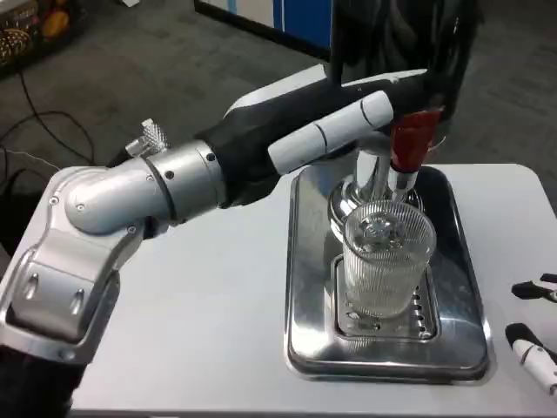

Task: Grasp the cup under the faucet to collect the drink, then remove the cup.

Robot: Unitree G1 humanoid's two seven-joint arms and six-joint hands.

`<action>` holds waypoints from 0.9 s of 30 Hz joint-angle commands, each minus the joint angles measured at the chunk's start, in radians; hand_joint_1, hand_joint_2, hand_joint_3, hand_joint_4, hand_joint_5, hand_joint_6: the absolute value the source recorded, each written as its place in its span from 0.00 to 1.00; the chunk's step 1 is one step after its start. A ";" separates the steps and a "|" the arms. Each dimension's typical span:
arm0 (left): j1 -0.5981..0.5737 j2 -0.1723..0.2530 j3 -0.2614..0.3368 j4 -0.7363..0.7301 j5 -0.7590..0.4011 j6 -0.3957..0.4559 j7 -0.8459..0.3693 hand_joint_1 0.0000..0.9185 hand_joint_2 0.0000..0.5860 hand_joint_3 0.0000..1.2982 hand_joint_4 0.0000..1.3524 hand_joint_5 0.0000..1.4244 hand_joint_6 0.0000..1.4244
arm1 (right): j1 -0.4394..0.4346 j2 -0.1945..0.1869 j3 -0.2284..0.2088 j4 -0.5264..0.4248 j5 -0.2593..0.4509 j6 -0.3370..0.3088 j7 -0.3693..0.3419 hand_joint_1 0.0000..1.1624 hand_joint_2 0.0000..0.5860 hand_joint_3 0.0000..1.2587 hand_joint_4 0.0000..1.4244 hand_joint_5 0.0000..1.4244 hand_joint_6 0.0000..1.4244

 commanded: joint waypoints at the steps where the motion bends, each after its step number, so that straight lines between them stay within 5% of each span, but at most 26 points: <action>1: 0.001 -0.002 -0.023 0.022 0.041 -0.053 -0.011 0.00 0.23 0.09 0.01 0.07 0.12 | 0.011 0.003 -0.009 -0.012 0.012 -0.015 -0.007 0.30 0.74 0.19 0.05 0.06 0.00; 27: -0.011 -0.026 -0.080 0.113 0.164 -0.264 -0.035 0.00 0.20 0.09 0.00 0.06 0.12 | 0.005 -0.003 -0.015 -0.008 0.015 -0.010 -0.003 0.30 0.74 0.19 0.06 0.06 0.00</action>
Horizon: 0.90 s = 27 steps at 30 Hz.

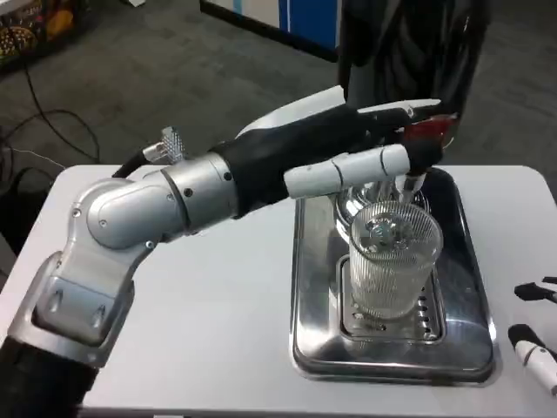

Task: Grasp the cup under the faucet to collect the drink, then remove the cup.

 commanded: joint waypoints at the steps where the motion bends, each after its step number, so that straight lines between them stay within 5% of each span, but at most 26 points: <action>1: -0.012 -0.012 -0.035 0.003 0.025 -0.035 -0.019 0.00 0.20 0.08 0.00 0.06 0.12 | 0.002 -0.003 -0.010 -0.008 0.012 -0.010 -0.003 0.30 0.74 0.19 0.06 0.06 0.00; 27: -0.038 0.018 -0.143 -0.008 0.153 -0.130 -0.056 0.00 0.19 0.07 0.00 0.05 0.12 | 0.011 -0.005 -0.034 -0.003 0.036 -0.017 -0.006 0.30 0.74 0.19 0.06 0.06 0.00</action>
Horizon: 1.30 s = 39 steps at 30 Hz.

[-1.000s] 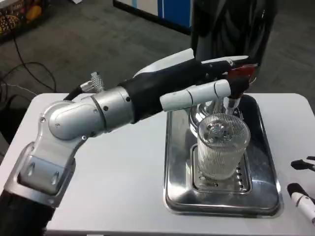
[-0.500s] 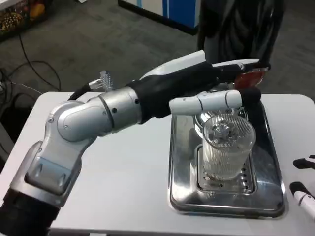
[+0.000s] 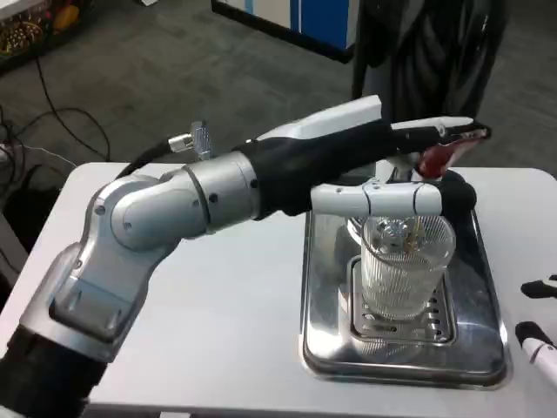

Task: Grasp the cup under the faucet to collect the drink, then remove the cup.

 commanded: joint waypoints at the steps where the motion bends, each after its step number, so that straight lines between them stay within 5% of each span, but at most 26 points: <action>1: -0.003 0.003 -0.062 -0.008 0.035 -0.021 -0.058 0.00 0.19 0.07 0.00 0.05 0.12 | 0.006 -0.003 -0.013 -0.002 0.009 -0.014 -0.006 0.30 0.74 0.19 0.06 0.06 0.00; 17: -0.010 0.020 -0.086 -0.009 0.070 -0.039 -0.067 0.00 0.18 0.07 0.00 0.05 0.13 | -0.005 0.005 -0.023 0.009 0.070 -0.014 0.000 0.30 0.73 0.18 0.06 0.07 0.00; 22: -0.008 0.026 -0.084 -0.007 0.069 -0.046 -0.066 0.00 0.18 0.07 0.00 0.05 0.13 | -0.020 0.013 -0.039 0.046 0.193 -0.061 0.010 0.32 0.54 0.07 0.05 0.11 0.02; 27: -0.003 0.035 -0.079 -0.007 0.067 -0.051 -0.067 0.00 0.18 0.07 0.00 0.05 0.13 | -0.034 0.015 -0.043 0.081 0.281 -0.114 0.011 0.38 0.46 0.00 0.05 0.12 0.04; 39: -0.004 0.043 -0.074 -0.009 0.065 -0.056 -0.068 0.00 0.19 0.07 0.00 0.05 0.13 | -0.071 0.048 -0.004 0.122 0.315 -0.205 -0.034 0.48 0.37 0.00 0.01 0.10 0.03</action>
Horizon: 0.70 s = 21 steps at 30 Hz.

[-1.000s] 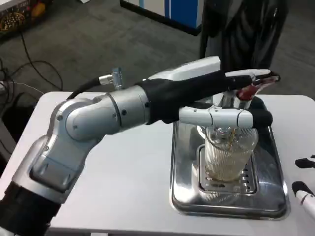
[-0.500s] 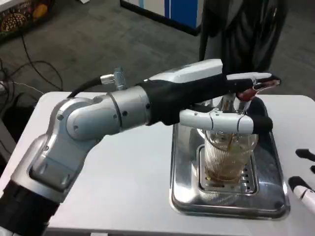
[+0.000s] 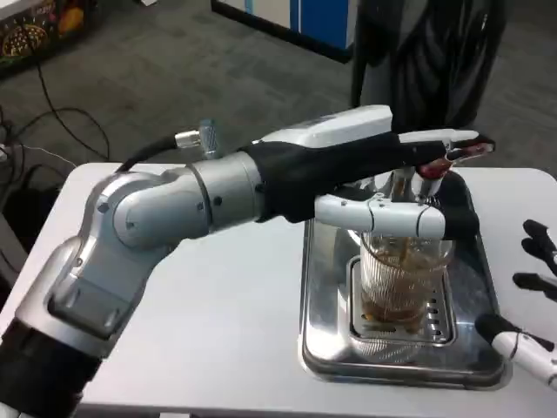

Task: Grasp the cup under the faucet to collect the drink, then remove the cup.

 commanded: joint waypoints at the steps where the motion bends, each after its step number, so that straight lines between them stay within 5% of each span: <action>1: 0.015 0.008 -0.039 -0.003 0.020 -0.010 -0.057 0.00 0.19 0.07 0.00 0.05 0.13 | -0.017 0.021 0.023 0.005 -0.009 -0.024 -0.031 0.49 0.36 0.00 0.00 0.10 0.02; 21: 0.019 0.022 -0.035 -0.017 0.018 -0.007 -0.062 0.00 0.20 0.07 0.00 0.05 0.11 | -0.125 0.067 0.149 0.094 -0.062 0.031 -0.079 0.59 0.31 0.00 0.00 0.06 0.00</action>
